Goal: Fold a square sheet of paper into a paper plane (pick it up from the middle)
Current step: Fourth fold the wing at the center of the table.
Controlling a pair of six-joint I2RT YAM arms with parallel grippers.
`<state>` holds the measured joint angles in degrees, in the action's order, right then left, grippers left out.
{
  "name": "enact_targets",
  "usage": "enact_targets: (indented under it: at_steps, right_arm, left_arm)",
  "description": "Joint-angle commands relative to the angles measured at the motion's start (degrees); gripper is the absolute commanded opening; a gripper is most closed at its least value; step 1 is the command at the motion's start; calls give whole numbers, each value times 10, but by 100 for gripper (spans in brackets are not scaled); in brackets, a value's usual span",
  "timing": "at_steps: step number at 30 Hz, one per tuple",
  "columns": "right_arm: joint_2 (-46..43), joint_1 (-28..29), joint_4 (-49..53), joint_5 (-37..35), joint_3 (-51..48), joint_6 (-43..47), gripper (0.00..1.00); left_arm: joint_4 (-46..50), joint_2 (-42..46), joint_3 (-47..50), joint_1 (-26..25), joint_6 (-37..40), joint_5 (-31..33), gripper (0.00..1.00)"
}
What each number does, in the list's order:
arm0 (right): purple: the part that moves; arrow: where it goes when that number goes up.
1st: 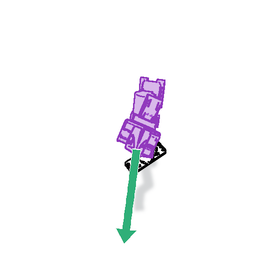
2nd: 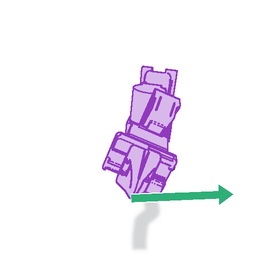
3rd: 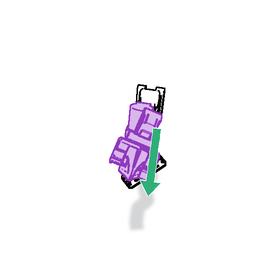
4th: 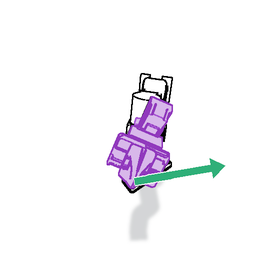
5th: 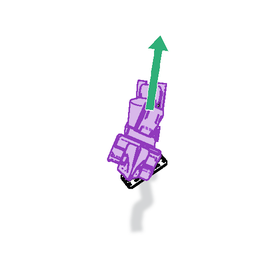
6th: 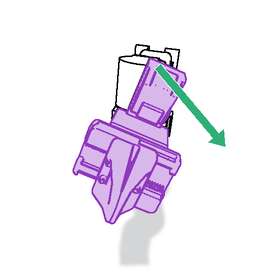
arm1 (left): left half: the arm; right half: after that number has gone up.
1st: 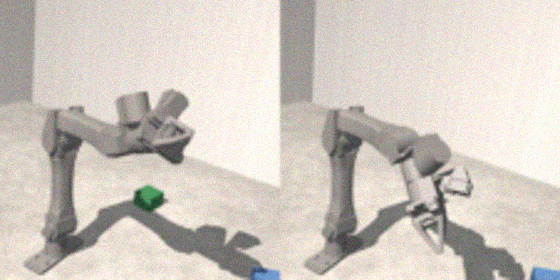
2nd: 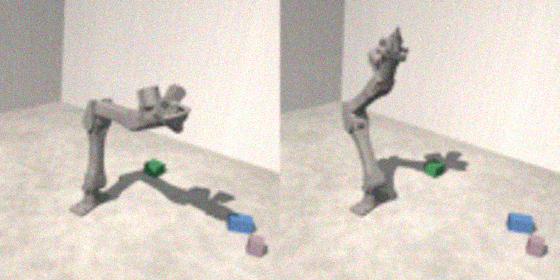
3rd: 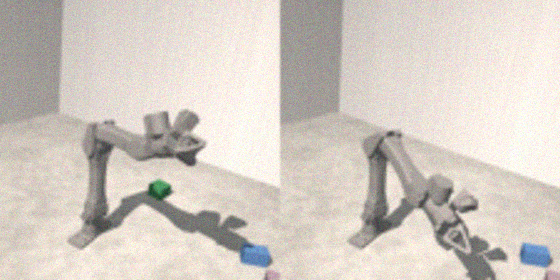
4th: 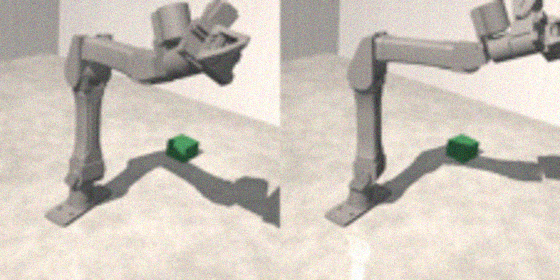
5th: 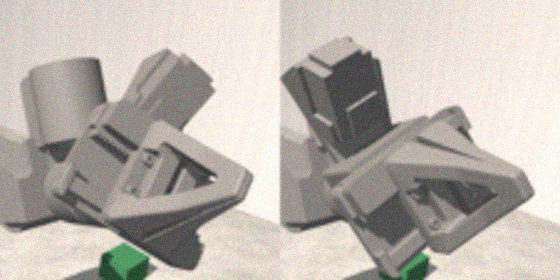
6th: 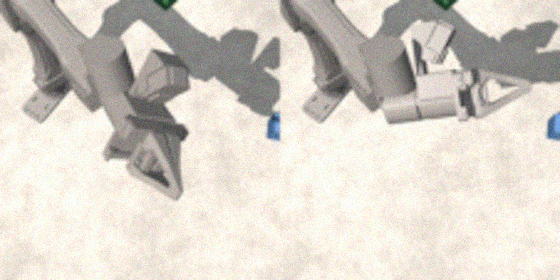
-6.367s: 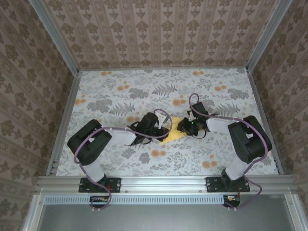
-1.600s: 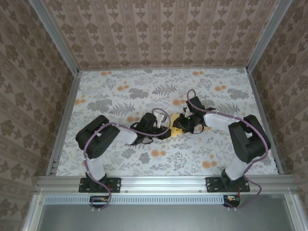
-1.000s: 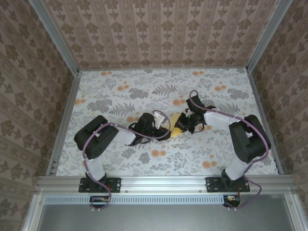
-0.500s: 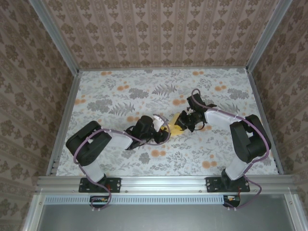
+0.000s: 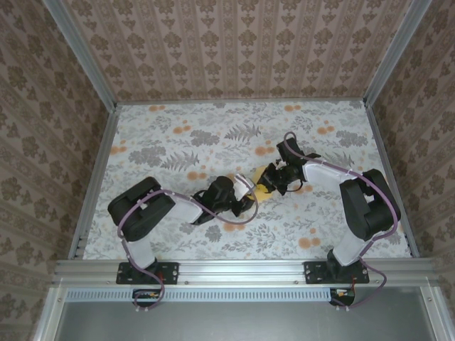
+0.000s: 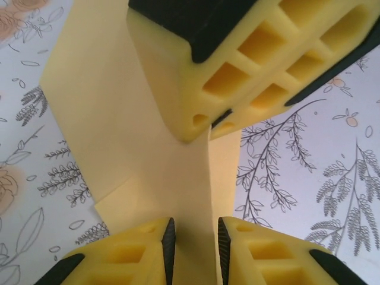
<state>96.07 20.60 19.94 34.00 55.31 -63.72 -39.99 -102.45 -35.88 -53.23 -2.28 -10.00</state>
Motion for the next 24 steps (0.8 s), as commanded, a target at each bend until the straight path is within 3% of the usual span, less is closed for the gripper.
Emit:
enact_targets:
  at_steps: [1, 7, 15, 24]
  right_arm:
    - [5, -5, 18, 24, 11, -19, 2]
    - [5, -8, 27, 23, 14, -13, 7]
    - [-9, -15, 28, 9, 17, 79, 42]
    - [-69, -17, 1, -38, -35, 176, 59]
  left_arm:
    - [-49, -14, 5, -3, 33, 26, 27]
    - [-82, -21, 15, -5, 35, 43, 18]
    - [-59, -18, 12, -5, 6, 22, 4]
    - [43, -18, -36, -5, -100, -53, 3]
